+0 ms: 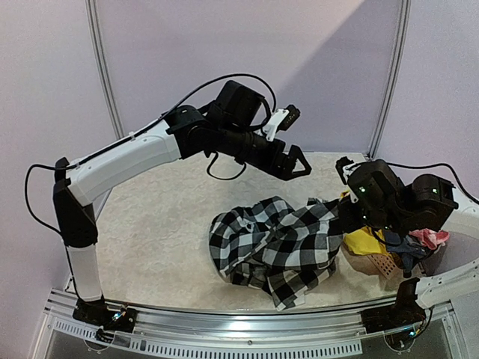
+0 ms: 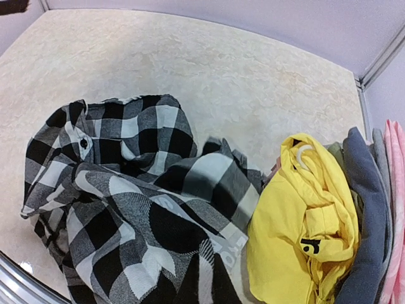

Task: Fold and stack the mixed laundry pile
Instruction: Pick up the crumpled shirt from the center of the board.

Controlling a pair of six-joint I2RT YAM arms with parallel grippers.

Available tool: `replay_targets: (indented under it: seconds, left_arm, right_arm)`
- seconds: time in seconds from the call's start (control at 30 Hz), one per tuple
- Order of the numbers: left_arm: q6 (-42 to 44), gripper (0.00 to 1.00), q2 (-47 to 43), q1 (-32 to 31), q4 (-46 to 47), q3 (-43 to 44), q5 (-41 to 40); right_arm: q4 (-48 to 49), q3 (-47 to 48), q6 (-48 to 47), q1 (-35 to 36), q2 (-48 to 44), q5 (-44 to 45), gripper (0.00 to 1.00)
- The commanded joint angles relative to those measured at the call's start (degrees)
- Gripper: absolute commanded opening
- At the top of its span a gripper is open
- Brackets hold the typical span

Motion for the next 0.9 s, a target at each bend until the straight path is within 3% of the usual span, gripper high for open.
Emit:
replay_targets:
  seconds: [0.0, 0.13, 0.3, 0.43, 0.87]
  left_arm:
    - [2.8, 1.0, -8.3, 0.1, -6.9, -6.6, -11.7]
    - [3.1, 0.95, -18.7, 0.1, -9.0, -19.5, -17.1]
    - [1.7, 0.85, -31.9, -0.3, -9.3, -40.3, -18.2]
    - [0.4, 0.84, -38.6, -2.3, -8.4, -50.1, -19.3]
    - [-4.7, 0.85, -36.1, -6.2, 2.7, -64.9, -26.6]
  right_arm:
    - [-2.0, -1.6, 8.7, -0.3, -1.5, 1.9, 0.0]
    - [-0.8, -1.1, 8.9, -0.3, -0.8, 2.2, 0.0]
    - [0.5, 0.7, 7.0, -0.4, 2.3, 2.4, 0.0]
    - [0.9, 2.3, 5.9, -0.5, 4.9, 1.4, 0.0]
    - [1.7, 3.6, 5.8, -0.5, 7.6, -1.7, 0.0]
